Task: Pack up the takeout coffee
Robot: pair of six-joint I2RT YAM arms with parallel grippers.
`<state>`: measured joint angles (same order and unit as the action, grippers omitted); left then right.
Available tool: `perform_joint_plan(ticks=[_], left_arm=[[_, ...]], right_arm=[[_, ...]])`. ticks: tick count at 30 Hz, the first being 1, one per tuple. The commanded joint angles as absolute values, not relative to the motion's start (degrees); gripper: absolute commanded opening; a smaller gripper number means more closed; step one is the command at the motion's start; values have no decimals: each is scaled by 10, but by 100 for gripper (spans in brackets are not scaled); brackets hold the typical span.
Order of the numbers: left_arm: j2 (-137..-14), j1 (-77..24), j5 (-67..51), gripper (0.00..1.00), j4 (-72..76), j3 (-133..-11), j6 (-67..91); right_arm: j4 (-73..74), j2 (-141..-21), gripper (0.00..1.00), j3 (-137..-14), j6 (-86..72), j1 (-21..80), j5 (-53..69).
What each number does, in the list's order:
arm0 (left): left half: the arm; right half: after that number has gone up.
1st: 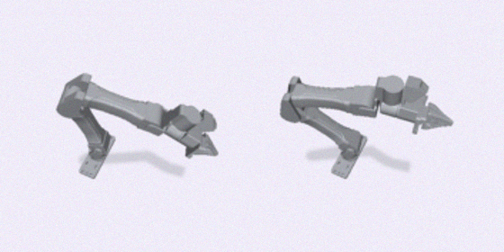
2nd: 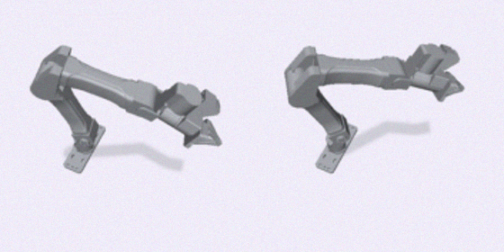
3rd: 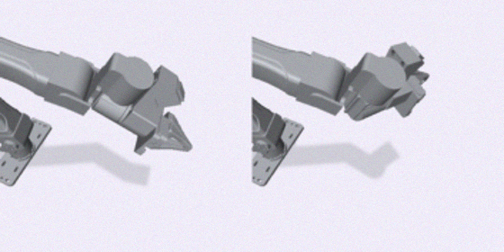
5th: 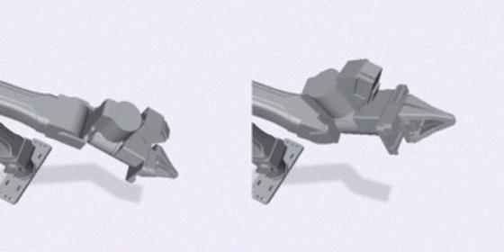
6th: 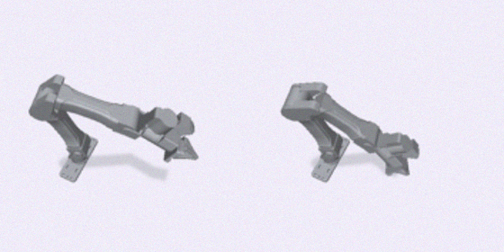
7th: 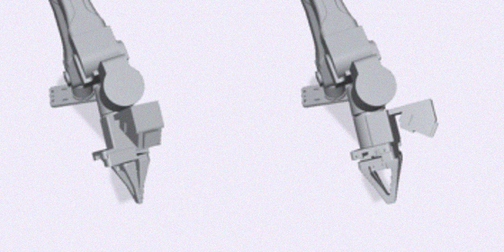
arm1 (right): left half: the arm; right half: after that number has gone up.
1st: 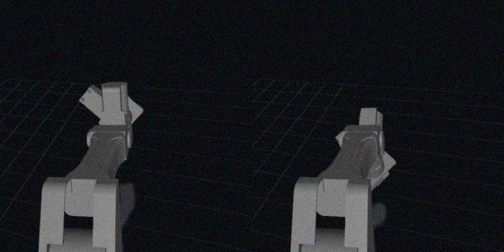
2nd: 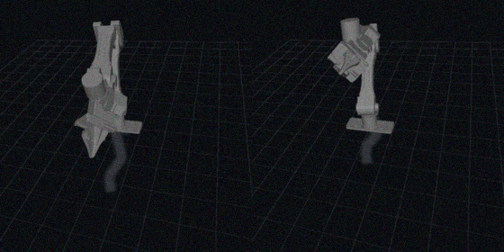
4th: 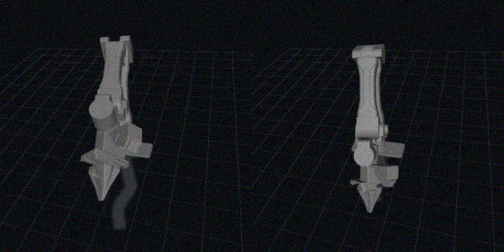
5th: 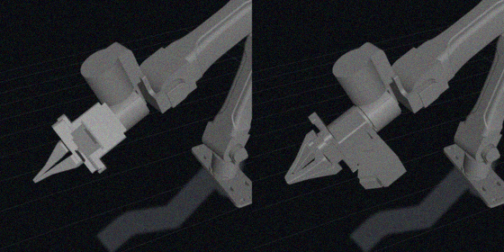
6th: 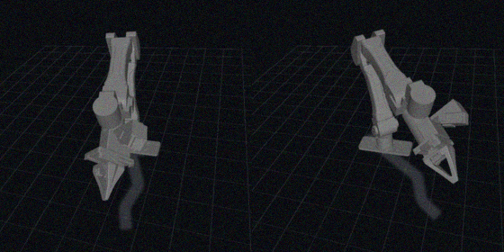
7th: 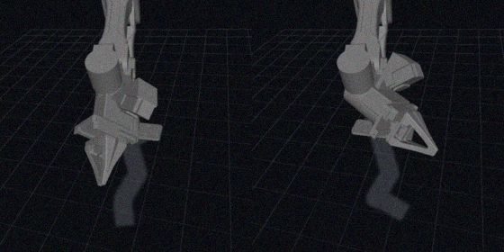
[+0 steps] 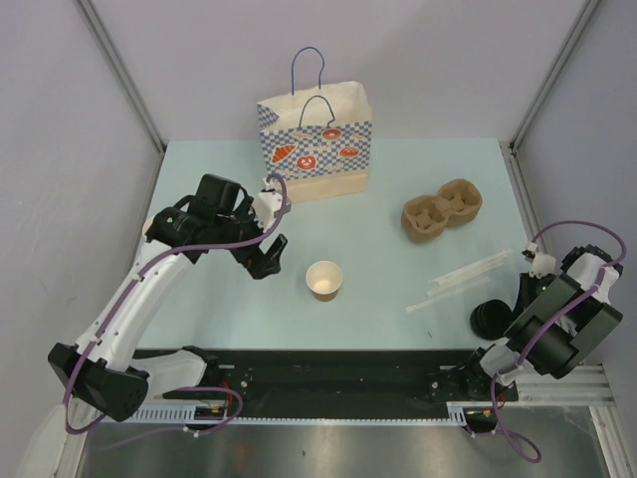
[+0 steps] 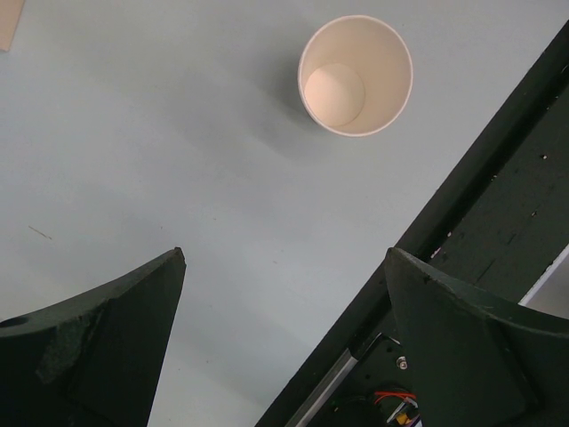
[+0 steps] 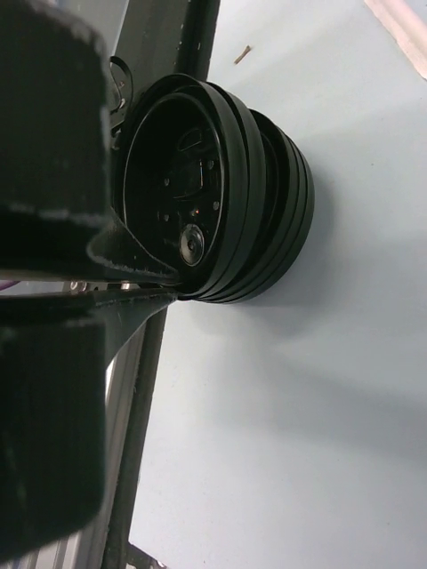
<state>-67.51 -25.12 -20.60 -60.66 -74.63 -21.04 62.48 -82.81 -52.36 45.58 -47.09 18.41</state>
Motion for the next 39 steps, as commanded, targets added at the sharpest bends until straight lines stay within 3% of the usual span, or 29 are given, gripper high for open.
perform_joint_plan(ticks=[1,17,18,19,21,25,33,39], left_arm=[[-673,-257,-202,100,-604,-766,-219],[-678,-257,-201,100,-606,-757,-228],[-679,-257,-202,100,-606,-757,-228],[-678,-257,-204,100,-604,-756,-228],[-681,-257,-205,100,-605,-757,-227],[-683,-257,-206,99,-604,-758,-227],[-687,-257,-205,100,-601,-759,-226],[-688,-256,-203,99,-600,-758,-227]], right_arm=[[629,-814,0,-525,467,-472,186],[682,-767,0,-543,483,-490,221],[680,-767,5,-543,483,-490,219],[676,-766,18,-545,480,-492,215],[665,-765,32,-546,473,-494,215],[642,-771,43,-546,456,-493,209],[618,-803,43,-546,434,-484,214],[600,-815,36,-546,416,-466,209]])
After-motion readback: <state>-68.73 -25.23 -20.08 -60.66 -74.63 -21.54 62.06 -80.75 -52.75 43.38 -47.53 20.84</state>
